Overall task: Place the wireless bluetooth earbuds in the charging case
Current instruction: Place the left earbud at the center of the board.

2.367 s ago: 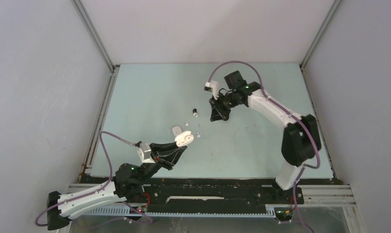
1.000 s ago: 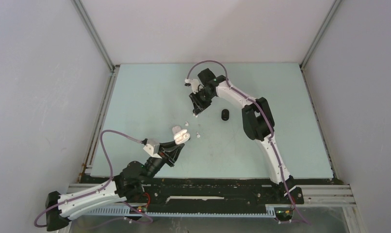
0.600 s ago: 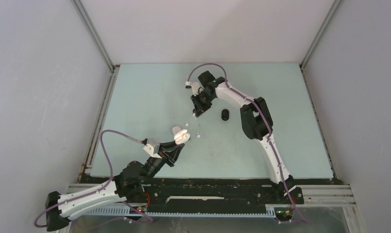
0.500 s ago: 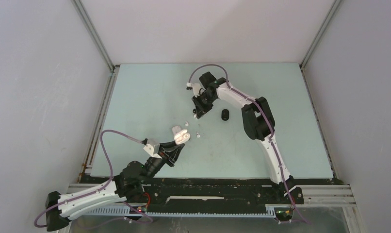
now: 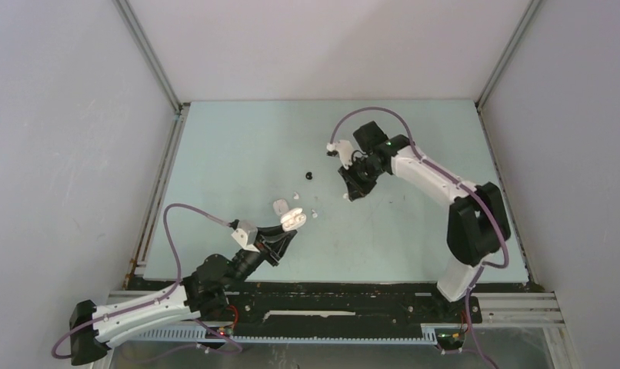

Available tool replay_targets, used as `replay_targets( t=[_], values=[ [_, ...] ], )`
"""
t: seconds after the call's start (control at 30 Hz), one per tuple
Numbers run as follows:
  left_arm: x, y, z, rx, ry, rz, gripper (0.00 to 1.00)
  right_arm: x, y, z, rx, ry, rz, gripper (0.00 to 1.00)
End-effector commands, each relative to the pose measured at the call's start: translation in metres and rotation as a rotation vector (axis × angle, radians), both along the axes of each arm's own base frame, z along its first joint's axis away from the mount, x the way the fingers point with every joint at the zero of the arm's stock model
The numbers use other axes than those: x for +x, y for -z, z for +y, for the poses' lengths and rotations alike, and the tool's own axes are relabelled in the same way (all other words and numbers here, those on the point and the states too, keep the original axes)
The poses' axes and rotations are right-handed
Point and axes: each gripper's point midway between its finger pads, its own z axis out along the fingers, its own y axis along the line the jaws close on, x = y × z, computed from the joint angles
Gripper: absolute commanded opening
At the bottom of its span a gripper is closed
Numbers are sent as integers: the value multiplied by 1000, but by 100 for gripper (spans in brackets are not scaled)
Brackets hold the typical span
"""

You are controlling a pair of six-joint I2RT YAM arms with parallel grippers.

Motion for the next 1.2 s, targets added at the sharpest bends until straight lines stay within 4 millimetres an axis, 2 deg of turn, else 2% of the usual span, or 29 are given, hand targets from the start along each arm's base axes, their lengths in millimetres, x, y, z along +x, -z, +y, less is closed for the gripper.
replay_targets(
  t=[0.0, 0.1, 0.2, 0.23, 0.33, 0.4, 0.5, 0.63, 0.73, 0.8, 0.87, 0.97, 1.07, 1.17],
  values=[
    [-5, 43, -2, 62, 36, 15, 0, -27, 15, -57, -163, 77, 8, 4],
    [-7, 42, -5, 61, 53, 12, 0, -41, 24, -96, -217, 226, 60, 4],
    [-8, 41, -6, 57, 63, 9, 0, -32, 29, -148, -278, 417, 26, 3],
    [-9, 42, -6, 57, 65, 9, 0, -30, 28, -160, -267, 474, 41, 2],
    [-10, 41, -7, 55, 73, 9, 0, -36, 33, -178, -221, 570, 145, 5],
    [-10, 41, -7, 54, 77, 8, 0, -40, 39, -181, -217, 587, 182, 8],
    [-11, 41, -8, 53, 78, 7, 0, -45, 48, -174, -213, 580, 223, 12],
    [-11, 41, -8, 55, 80, 8, 0, -51, 58, -150, -162, 553, 316, 16],
    [-11, 42, -8, 56, 81, 10, 0, -55, 57, -127, -56, 540, 431, 21],
    [-11, 42, -8, 58, 80, 11, 0, -57, 50, -112, 22, 516, 501, 30],
    [-10, 43, -8, 60, 79, 12, 0, -61, 35, -92, 141, 456, 578, 35],
    [-10, 43, -9, 63, 81, 14, 0, -63, -9, -70, 329, 330, 615, 34],
    [-10, 44, -9, 66, 81, 14, 0, -57, -38, -74, 372, 256, 539, 35],
    [-11, 43, -10, 69, 86, 11, 0, -49, -55, -89, 347, 94, 347, 35]
  ],
)
